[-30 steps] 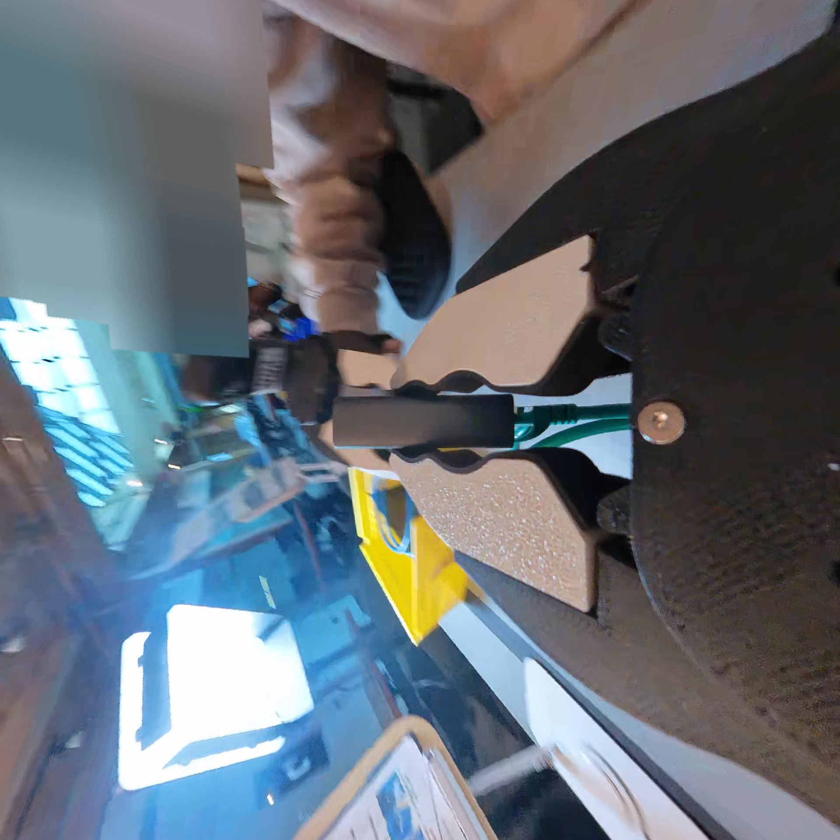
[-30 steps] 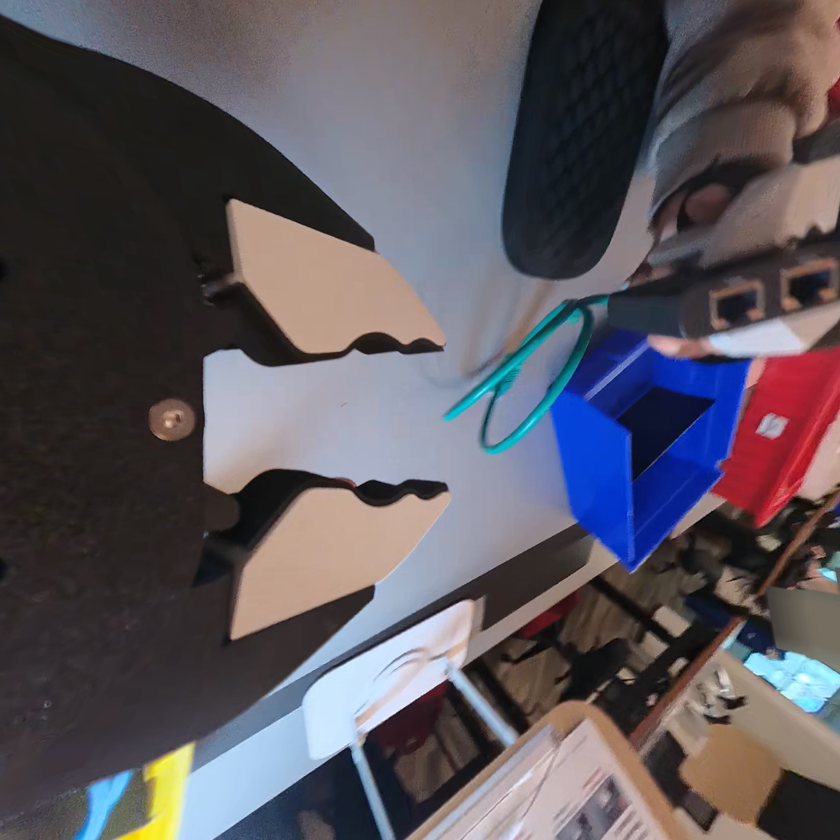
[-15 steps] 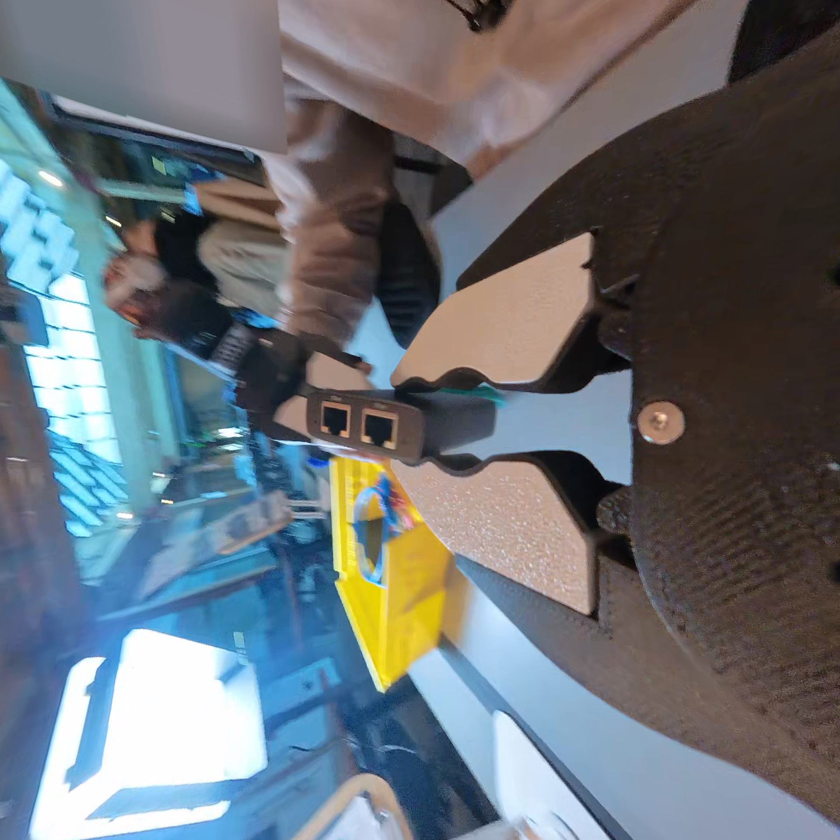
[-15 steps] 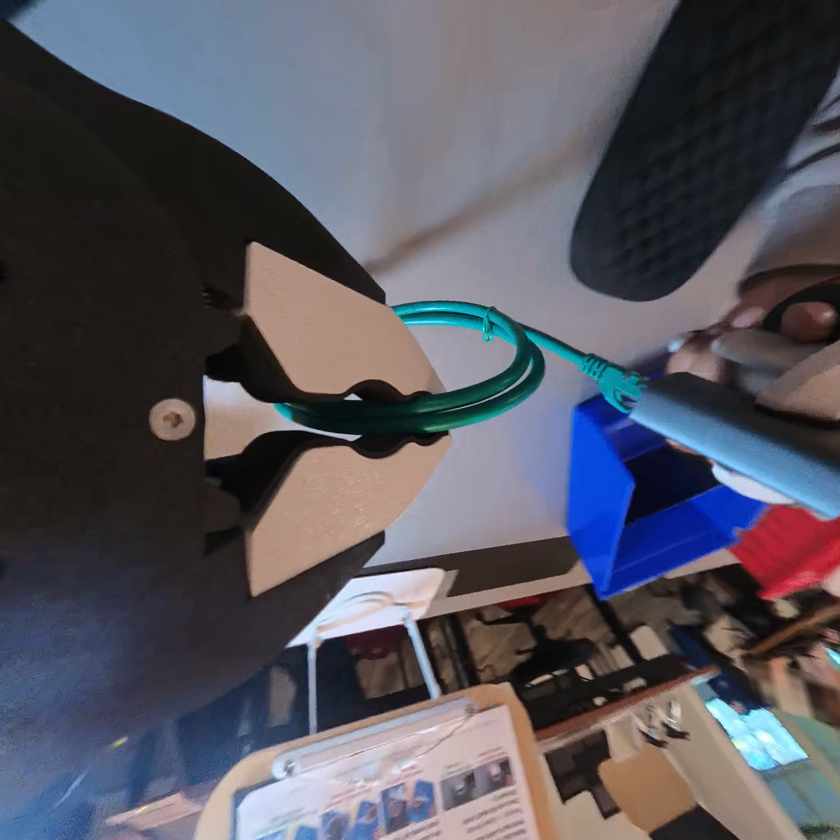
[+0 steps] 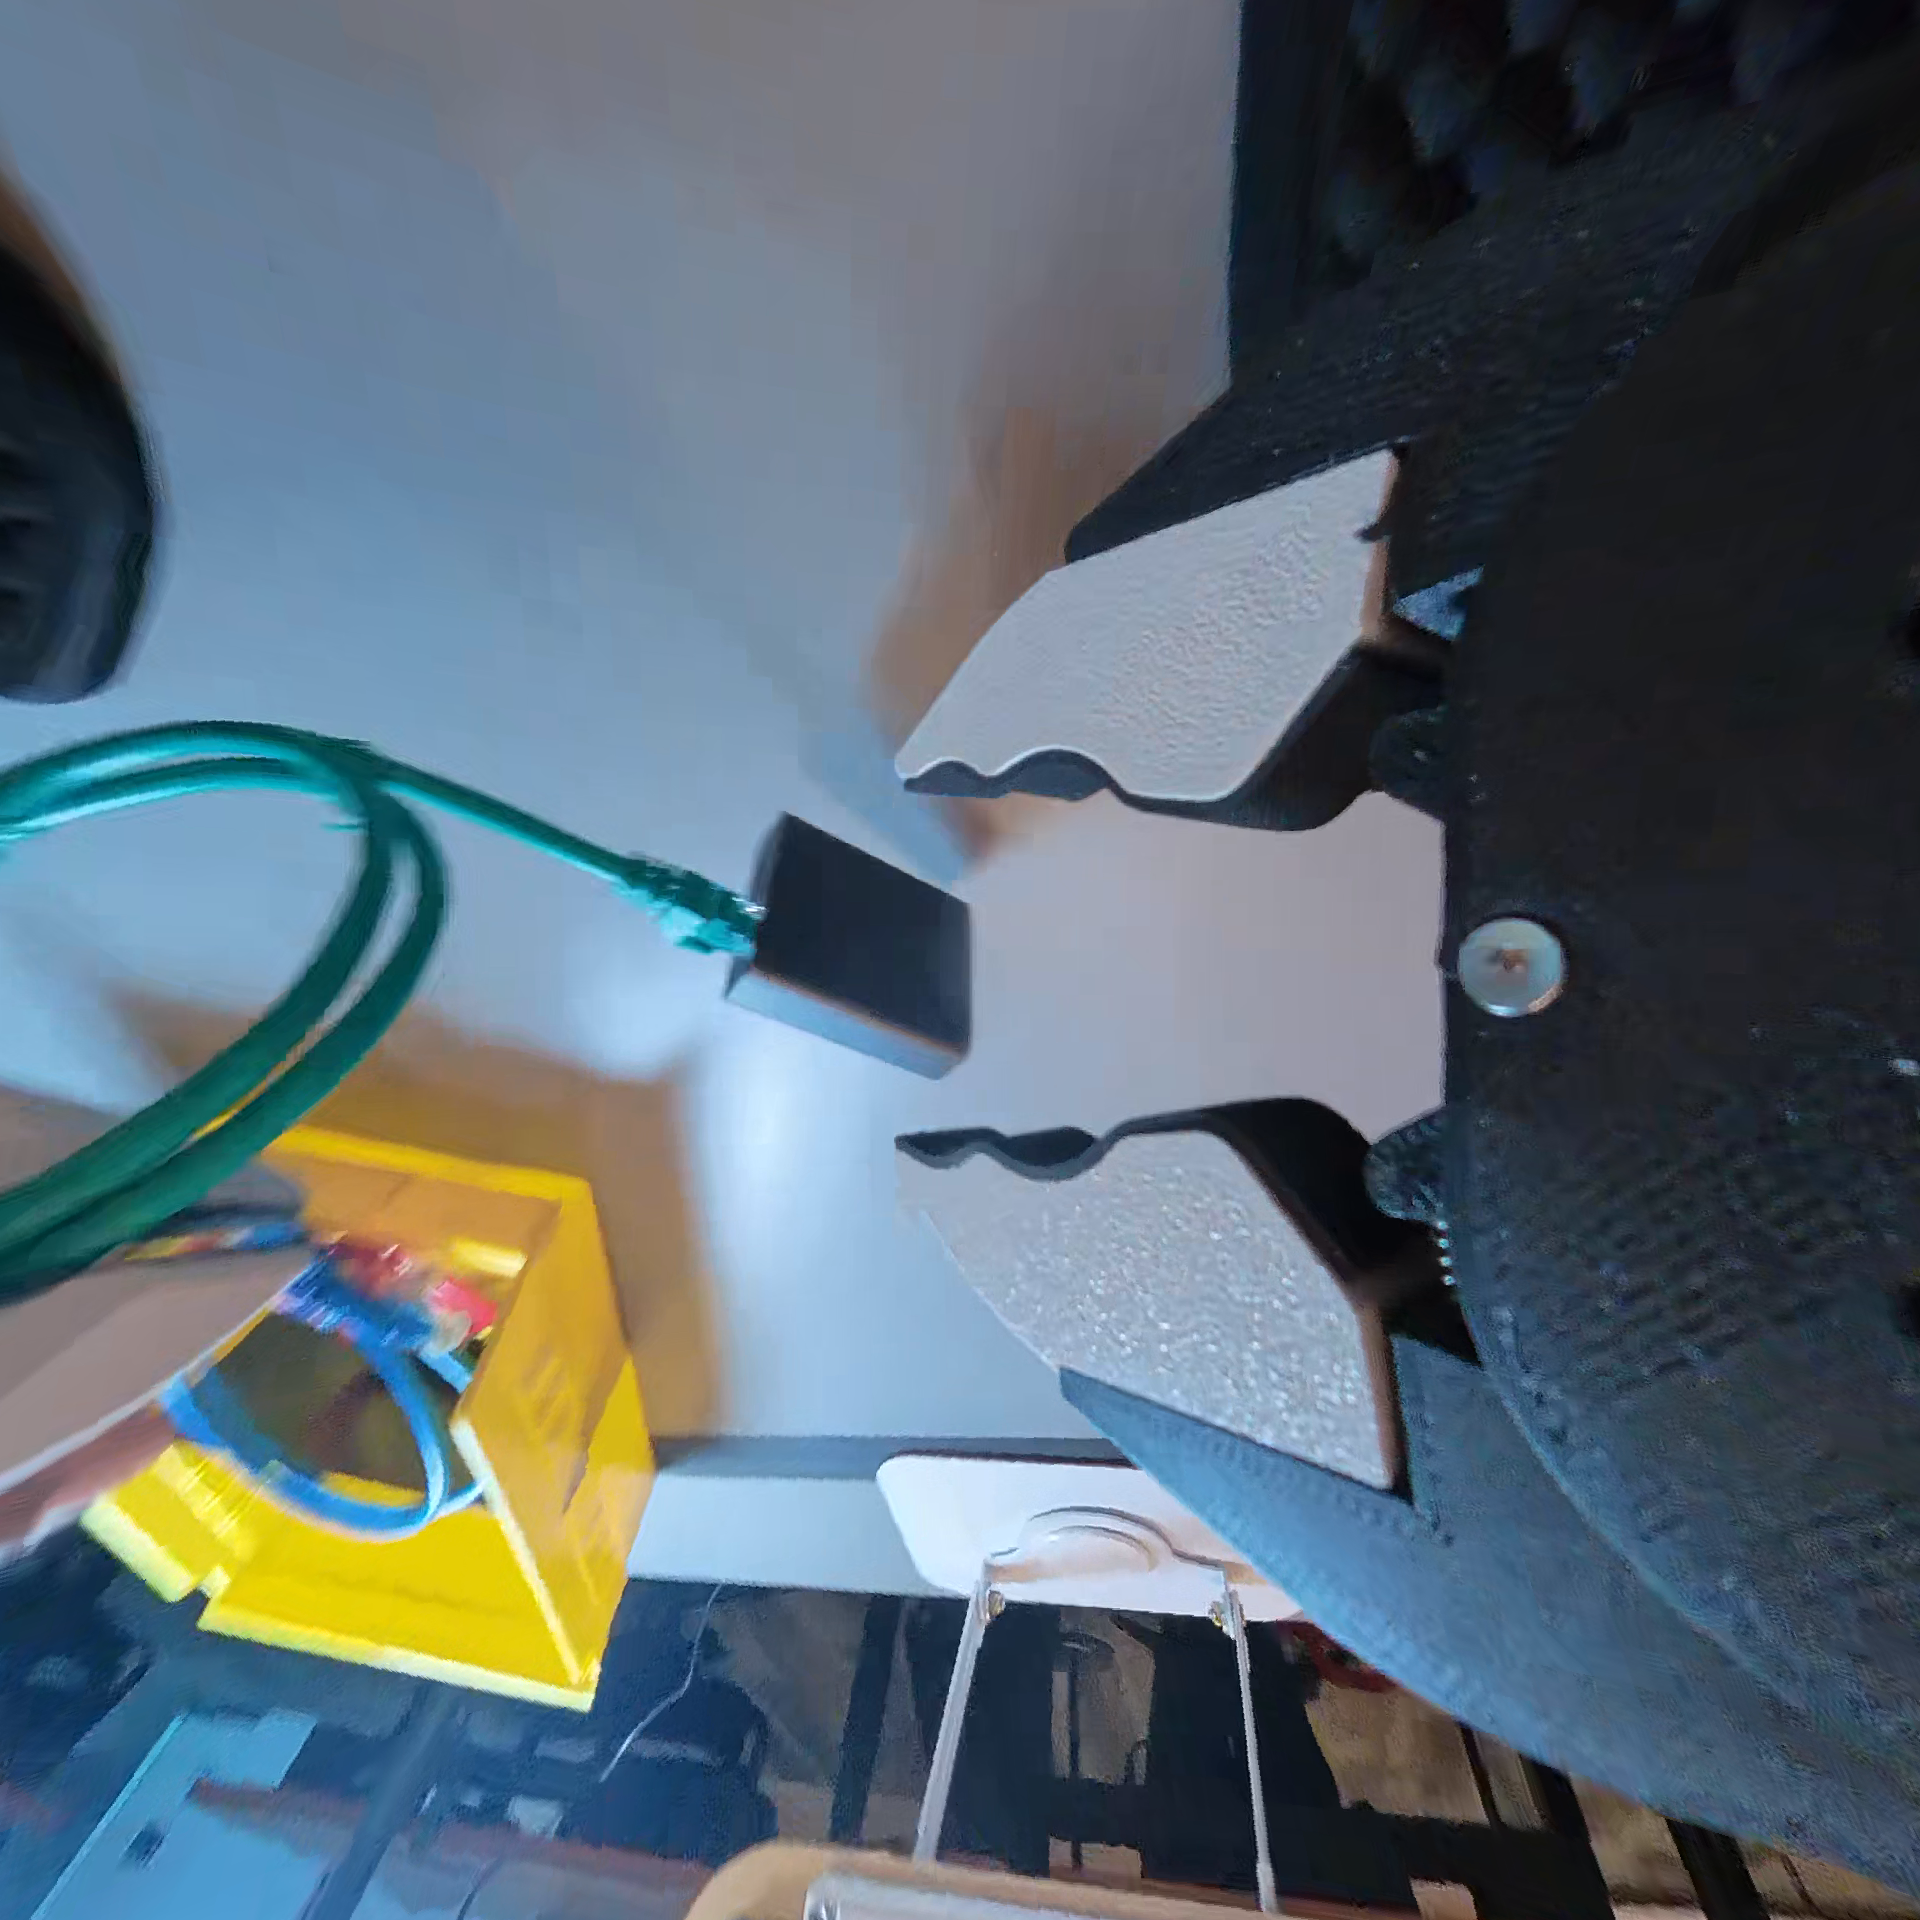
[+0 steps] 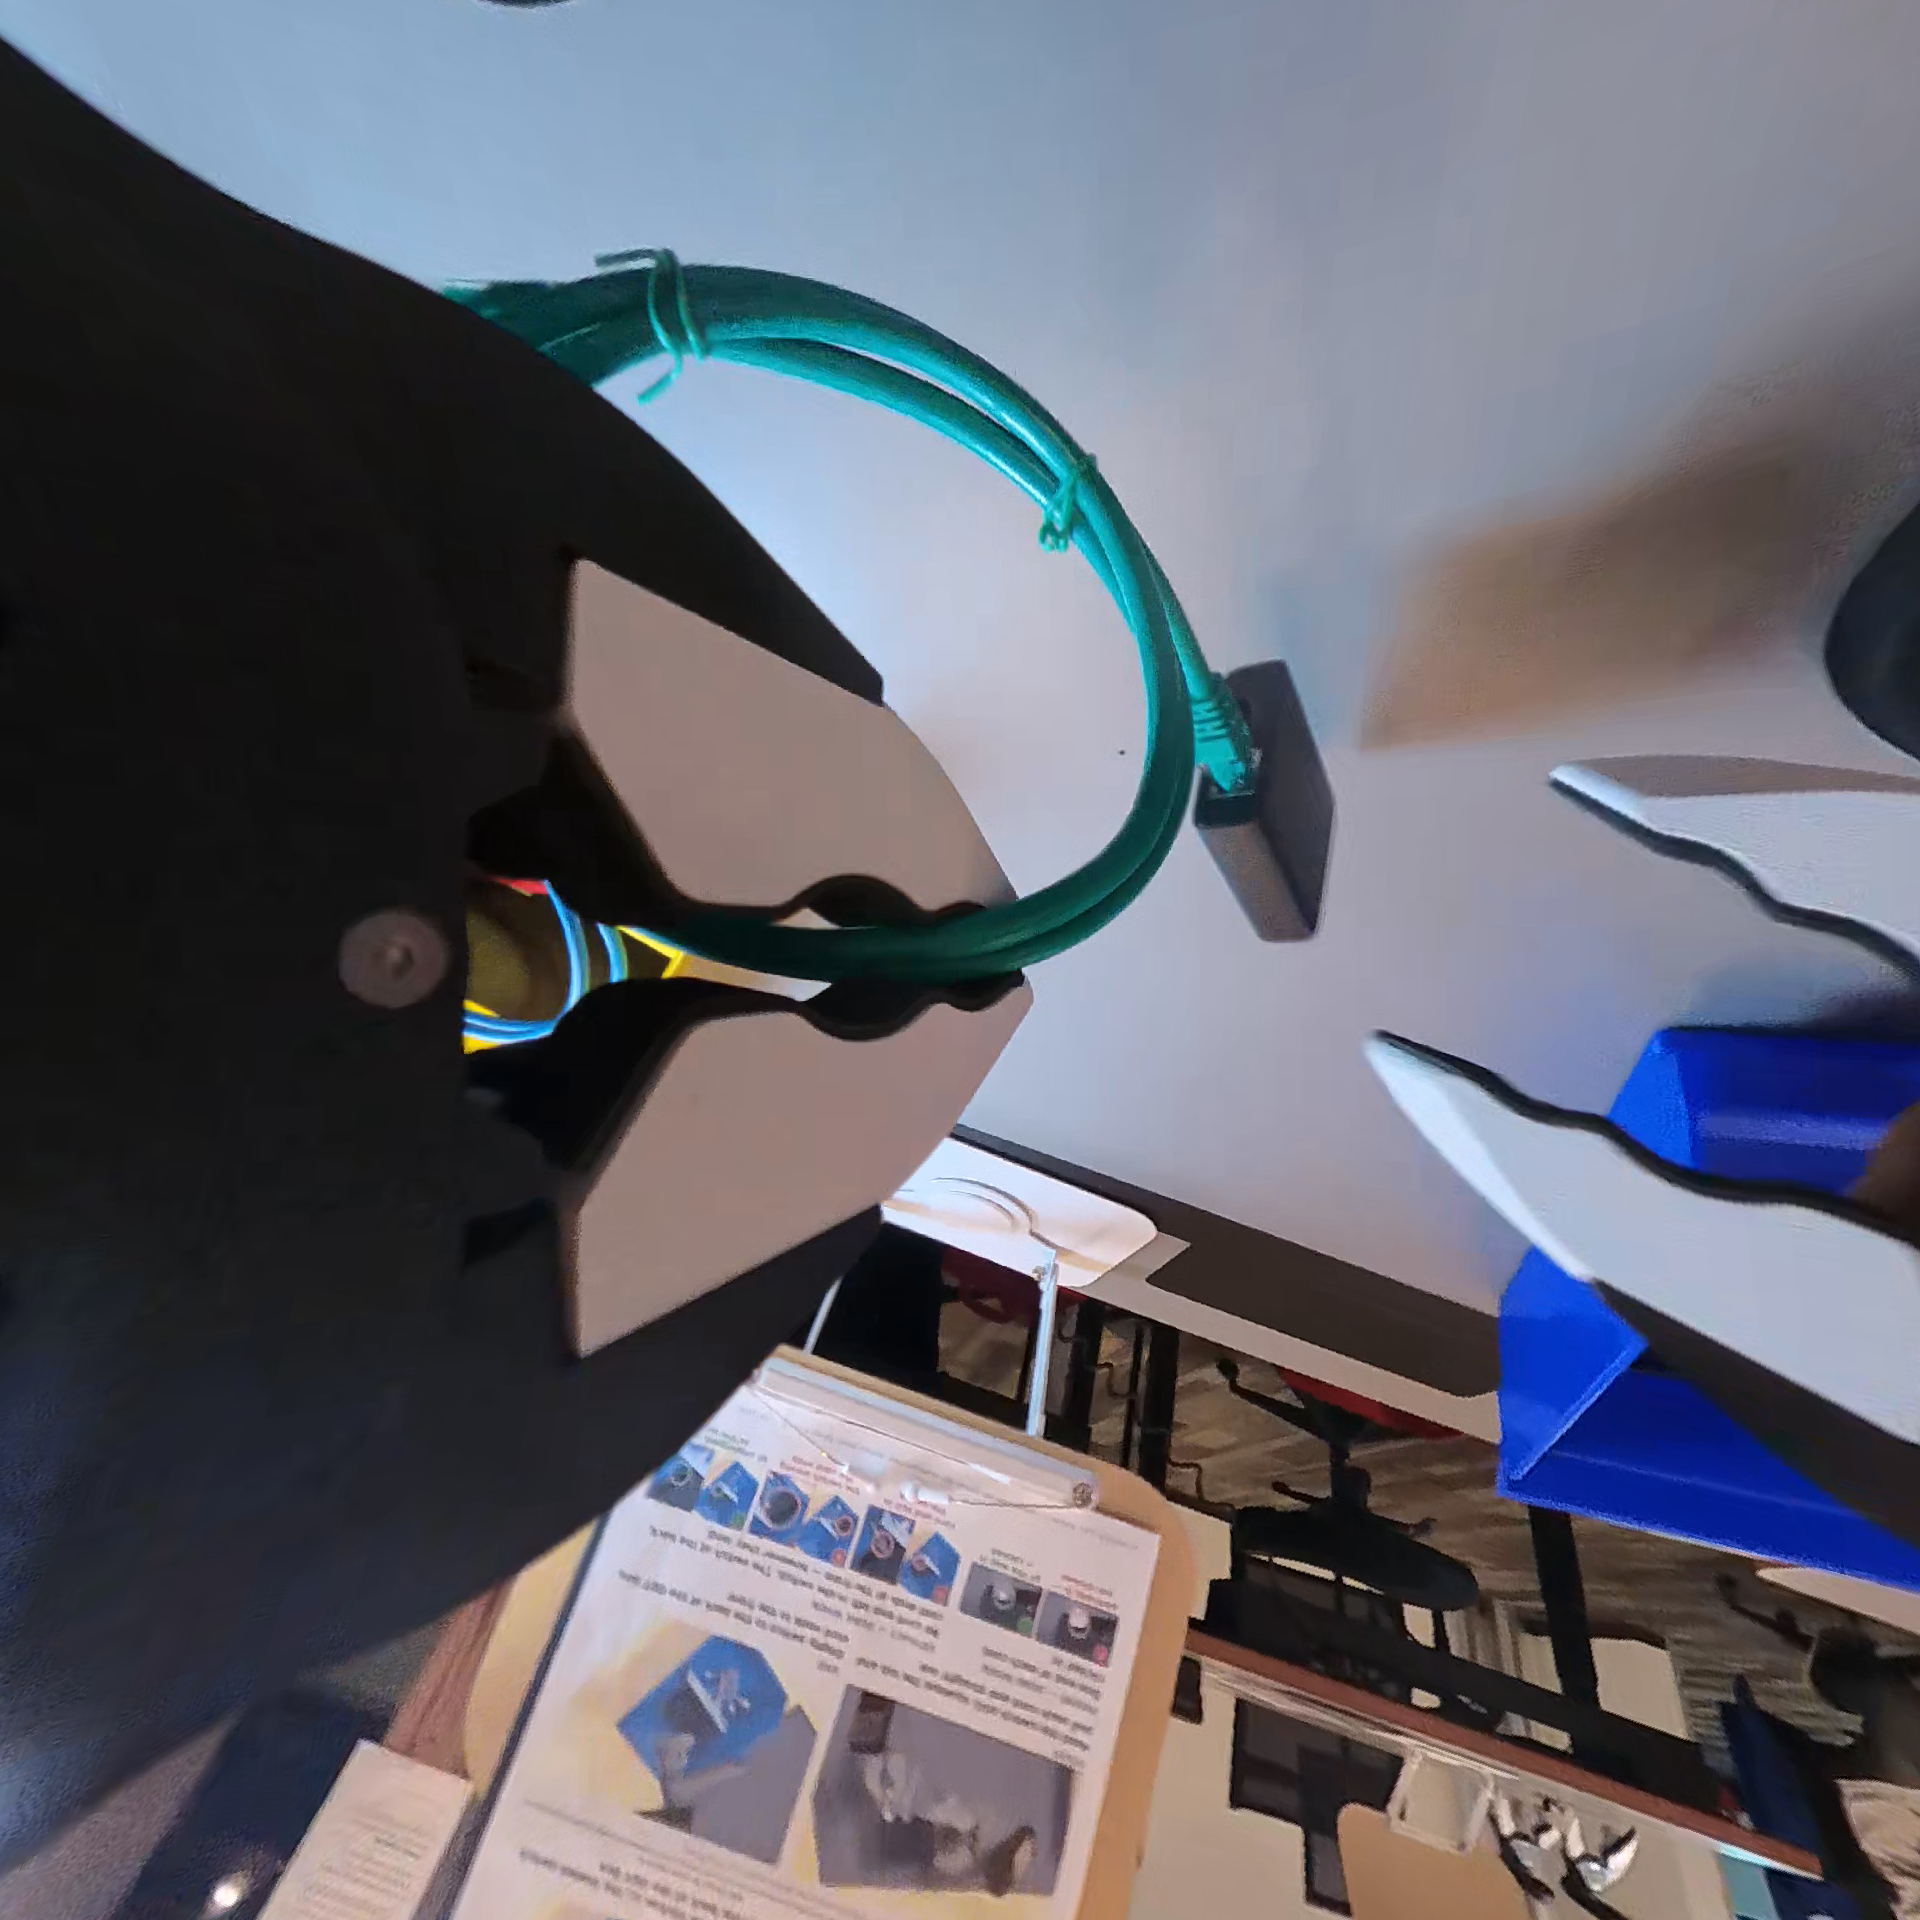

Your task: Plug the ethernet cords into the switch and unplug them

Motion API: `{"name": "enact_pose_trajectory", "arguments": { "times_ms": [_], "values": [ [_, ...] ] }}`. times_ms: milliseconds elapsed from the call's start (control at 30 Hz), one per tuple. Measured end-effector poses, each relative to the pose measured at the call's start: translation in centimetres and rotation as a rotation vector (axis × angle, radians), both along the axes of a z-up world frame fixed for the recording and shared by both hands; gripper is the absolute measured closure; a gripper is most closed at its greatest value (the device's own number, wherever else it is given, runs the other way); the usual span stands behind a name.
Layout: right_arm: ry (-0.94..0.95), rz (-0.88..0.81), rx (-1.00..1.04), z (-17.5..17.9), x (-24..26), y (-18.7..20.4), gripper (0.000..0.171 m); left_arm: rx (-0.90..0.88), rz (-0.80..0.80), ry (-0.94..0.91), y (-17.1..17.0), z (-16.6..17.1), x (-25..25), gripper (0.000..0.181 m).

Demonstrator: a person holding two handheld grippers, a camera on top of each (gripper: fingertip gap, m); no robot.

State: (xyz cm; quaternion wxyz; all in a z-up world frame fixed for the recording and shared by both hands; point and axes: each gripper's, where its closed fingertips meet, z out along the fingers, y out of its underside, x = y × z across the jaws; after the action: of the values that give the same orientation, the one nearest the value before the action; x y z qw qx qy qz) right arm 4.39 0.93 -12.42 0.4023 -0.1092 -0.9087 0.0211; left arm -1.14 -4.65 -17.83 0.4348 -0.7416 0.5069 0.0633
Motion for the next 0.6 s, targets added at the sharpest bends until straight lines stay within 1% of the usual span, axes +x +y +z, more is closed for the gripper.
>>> {"name": "enact_pose_trajectory", "arguments": {
  "times_ms": [100,167,233,267,300,333,367,433,467,500,533,600],
  "values": [
    [-0.005,0.046,0.030,-0.2,-0.1,-0.2,0.167,-0.064,-0.021,0.087,1.4,-2.0,-0.4,0.118],
    [0.005,0.069,0.055,-0.1,-0.2,-0.3,0.167,-0.128,-0.042,0.081,2.1,-2.9,-0.4,0.116],
    [0.025,0.093,0.057,0.1,-0.3,-0.7,0.167,-0.276,-0.090,0.025,1.3,-4.6,0.5,0.116],
    [0.042,0.102,0.063,0.3,-0.4,-0.9,0.167,-0.356,-0.125,0.000,0.6,-5.5,1.1,0.132],
    [0.060,0.107,0.065,0.6,-0.4,-0.9,0.167,-0.397,-0.152,-0.002,0.1,-6.1,1.3,0.150],
    [0.070,0.106,0.057,0.7,-0.4,-0.8,0.167,-0.404,-0.151,-0.003,0.0,-6.4,1.3,0.157],
    [0.080,0.083,0.040,0.8,-0.4,-0.4,0.166,-0.379,-0.114,-0.023,0.4,-6.2,1.2,0.159],
    [0.064,-0.023,-0.038,0.5,0.0,1.4,0.160,-0.338,-0.026,-0.097,1.0,-5.3,1.0,0.160],
    [0.046,-0.092,-0.118,0.4,0.4,2.2,0.147,-0.326,0.009,-0.125,1.0,-4.9,0.8,0.160],
    [0.042,-0.153,-0.212,0.8,0.8,2.8,0.140,-0.314,0.040,-0.138,0.8,-4.7,0.4,0.160],
    [0.056,-0.198,-0.295,1.6,1.1,3.3,0.132,-0.304,0.071,-0.145,0.7,-4.7,-0.1,0.160],
    [0.162,-0.243,-0.426,4.3,1.6,4.2,0.129,-0.275,0.132,-0.214,0.6,-4.5,-0.8,0.160]
  ]
}}
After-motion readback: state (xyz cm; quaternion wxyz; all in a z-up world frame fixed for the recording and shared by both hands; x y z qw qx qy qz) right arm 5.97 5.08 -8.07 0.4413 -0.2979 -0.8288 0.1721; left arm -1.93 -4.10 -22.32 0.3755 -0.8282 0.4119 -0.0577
